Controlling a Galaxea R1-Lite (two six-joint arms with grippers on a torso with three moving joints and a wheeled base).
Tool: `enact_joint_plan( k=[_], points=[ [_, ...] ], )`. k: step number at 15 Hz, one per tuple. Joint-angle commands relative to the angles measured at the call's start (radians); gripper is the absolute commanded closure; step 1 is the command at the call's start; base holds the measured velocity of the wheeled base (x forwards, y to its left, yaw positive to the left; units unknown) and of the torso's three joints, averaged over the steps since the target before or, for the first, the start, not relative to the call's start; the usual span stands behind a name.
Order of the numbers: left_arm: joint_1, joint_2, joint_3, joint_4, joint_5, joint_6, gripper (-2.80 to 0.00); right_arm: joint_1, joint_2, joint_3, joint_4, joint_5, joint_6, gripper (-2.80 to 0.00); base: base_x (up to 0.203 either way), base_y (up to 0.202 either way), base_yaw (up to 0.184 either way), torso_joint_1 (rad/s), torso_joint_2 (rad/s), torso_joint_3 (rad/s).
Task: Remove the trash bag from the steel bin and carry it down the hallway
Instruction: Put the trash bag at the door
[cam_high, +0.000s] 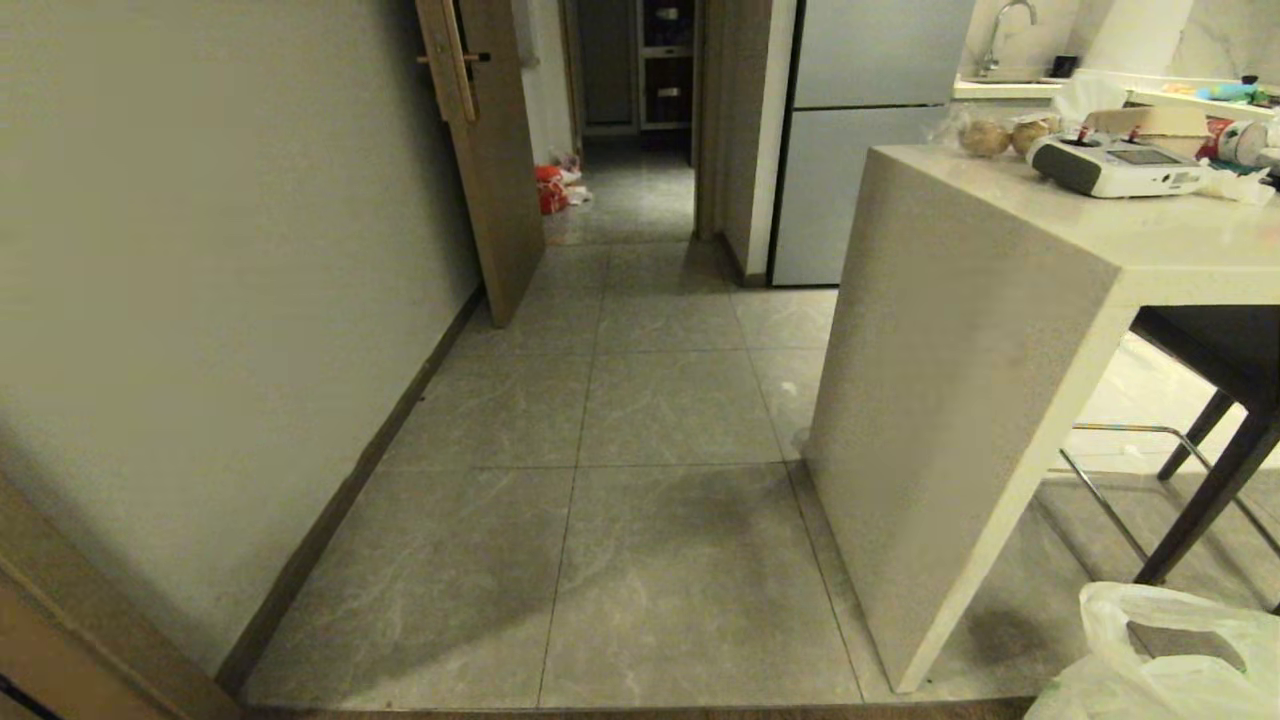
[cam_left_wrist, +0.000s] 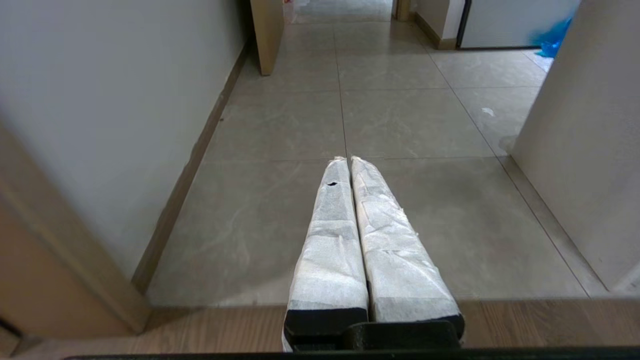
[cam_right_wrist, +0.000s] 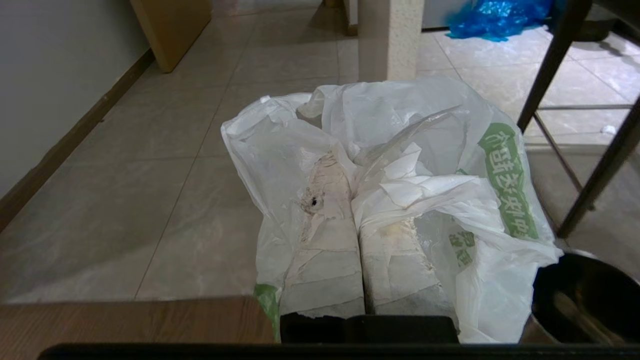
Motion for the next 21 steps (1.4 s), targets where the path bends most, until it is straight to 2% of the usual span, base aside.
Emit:
enact_joint_plan(
  k=[1,12,18,21],
  points=[
    [0.0,0.001,0.0,0.0,0.001,0.0,0.0,0.0,0.001,0.0,0.0,0.0,0.0,0.0,0.188,0.0,0.001,0.001,0.0,0.004],
    [0.0,0.001,0.001,0.0,0.0,0.002,0.0,0.0,0.001,0.0,0.0,0.0,0.0,0.0,0.19,0.005,0.001,0.005,0.0,0.001],
    [0.0,0.001,0.0,0.0,0.001,0.001,0.0,0.0,0.001,0.0,0.0,0.0,0.0,0.0,0.196,0.161,0.001,0.003,0.0,0.002],
    [0.0,0.001,0.0,0.0,0.0,0.001,0.0,0.0,0.001,0.0,0.001,0.0,0.0,0.0,0.186,0.04,0.0,0.003,0.01,0.003]
  ],
)
